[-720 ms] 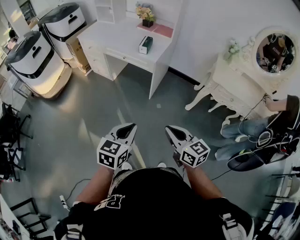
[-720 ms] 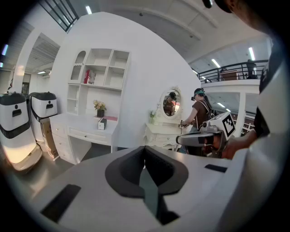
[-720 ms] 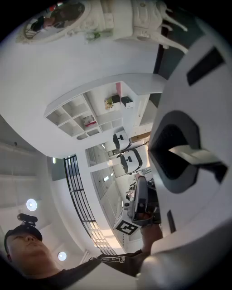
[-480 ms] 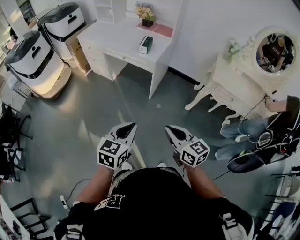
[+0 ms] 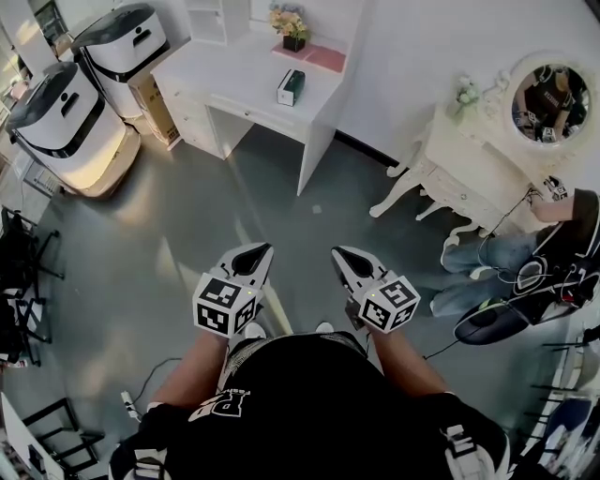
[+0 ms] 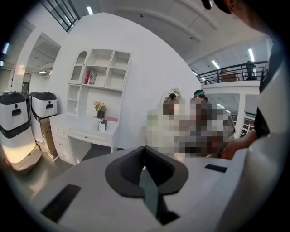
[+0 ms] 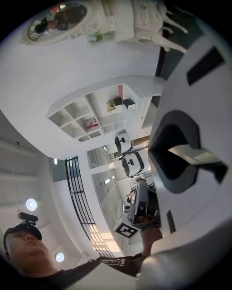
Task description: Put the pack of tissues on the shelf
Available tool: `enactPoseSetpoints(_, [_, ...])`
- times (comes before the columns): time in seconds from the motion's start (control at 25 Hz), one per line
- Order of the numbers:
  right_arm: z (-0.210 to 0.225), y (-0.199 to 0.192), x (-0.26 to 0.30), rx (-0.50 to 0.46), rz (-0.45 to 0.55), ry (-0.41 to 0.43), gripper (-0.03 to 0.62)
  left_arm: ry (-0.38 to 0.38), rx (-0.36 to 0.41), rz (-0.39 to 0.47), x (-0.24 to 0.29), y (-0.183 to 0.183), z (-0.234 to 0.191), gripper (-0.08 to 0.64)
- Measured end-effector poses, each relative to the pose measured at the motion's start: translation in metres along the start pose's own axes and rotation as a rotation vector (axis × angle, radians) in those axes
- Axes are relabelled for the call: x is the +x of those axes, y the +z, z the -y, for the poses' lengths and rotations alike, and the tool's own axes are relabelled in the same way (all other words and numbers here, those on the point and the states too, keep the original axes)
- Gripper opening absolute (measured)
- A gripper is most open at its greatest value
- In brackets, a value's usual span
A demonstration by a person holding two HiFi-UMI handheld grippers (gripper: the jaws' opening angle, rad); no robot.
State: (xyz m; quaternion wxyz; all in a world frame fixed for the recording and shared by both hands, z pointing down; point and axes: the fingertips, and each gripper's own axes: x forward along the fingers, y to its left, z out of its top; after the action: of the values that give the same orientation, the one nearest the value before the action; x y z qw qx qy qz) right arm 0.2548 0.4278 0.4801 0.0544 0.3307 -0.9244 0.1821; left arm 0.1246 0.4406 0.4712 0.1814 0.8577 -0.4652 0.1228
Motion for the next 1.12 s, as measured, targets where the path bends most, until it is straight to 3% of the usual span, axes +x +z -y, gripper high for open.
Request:
enactPoseSetpoints(0.52, [-0.048,-0.013,0.032,-0.056,-0.027,-0.017,0.009,-0.025,0.019,0.0,-0.033,-0.008,-0.035,0.014])
enactPoseSetpoints(1.12, [-0.107,-0.039,0.07,-0.011,-0.035,-0.083,0.009,-0.062,0.014,-0.024,-0.083,-0.031,-0.091,0.014])
